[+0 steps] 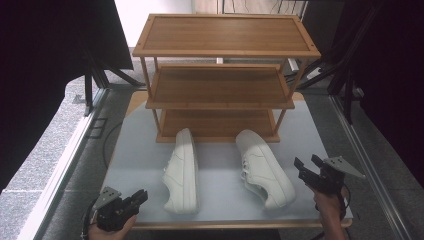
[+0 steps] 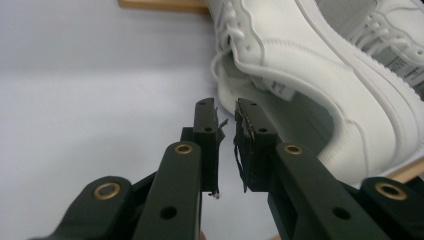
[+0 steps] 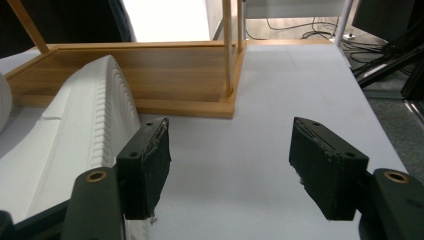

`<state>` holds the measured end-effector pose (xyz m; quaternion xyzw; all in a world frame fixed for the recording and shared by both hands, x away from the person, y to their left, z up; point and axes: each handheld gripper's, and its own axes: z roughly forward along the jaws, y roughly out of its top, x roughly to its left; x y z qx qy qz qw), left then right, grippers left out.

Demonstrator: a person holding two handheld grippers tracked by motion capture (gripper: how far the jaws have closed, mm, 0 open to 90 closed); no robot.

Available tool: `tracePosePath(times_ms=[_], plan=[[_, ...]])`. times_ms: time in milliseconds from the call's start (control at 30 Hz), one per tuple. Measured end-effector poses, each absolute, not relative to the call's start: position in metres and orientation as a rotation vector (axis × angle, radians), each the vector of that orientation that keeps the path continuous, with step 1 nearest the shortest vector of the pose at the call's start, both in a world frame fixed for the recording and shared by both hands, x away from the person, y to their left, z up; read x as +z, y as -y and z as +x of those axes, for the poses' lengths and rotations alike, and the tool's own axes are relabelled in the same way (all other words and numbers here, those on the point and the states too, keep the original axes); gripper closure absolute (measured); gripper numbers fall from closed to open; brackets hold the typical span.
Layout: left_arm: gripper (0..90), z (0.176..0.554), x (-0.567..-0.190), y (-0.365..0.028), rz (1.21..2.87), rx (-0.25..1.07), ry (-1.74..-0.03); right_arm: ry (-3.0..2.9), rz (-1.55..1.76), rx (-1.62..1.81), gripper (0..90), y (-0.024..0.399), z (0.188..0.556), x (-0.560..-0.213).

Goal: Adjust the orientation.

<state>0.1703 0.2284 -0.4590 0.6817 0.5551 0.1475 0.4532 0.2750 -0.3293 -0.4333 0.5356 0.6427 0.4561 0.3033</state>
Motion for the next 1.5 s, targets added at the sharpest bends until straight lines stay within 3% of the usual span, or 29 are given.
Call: tracePosePath(times_ms=[333, 633, 1500], plan=[[85.7, 0.171, -0.473, -0.215, 1.666, 0.27, -1.373, -1.702, 1.428, 1.223, 32.8, 0.332, 0.277, -0.434], [89.6, 0.186, -0.477, -0.185, 1.777, 0.211, -1.292, -1.672, 1.443, 1.205, 33.1, 0.337, 0.268, -0.432], [89.6, 0.23, -0.46, -0.108, 1.872, 0.076, -1.051, -1.587, 1.523, 1.153, 34.6, 0.353, 0.248, -0.442]])
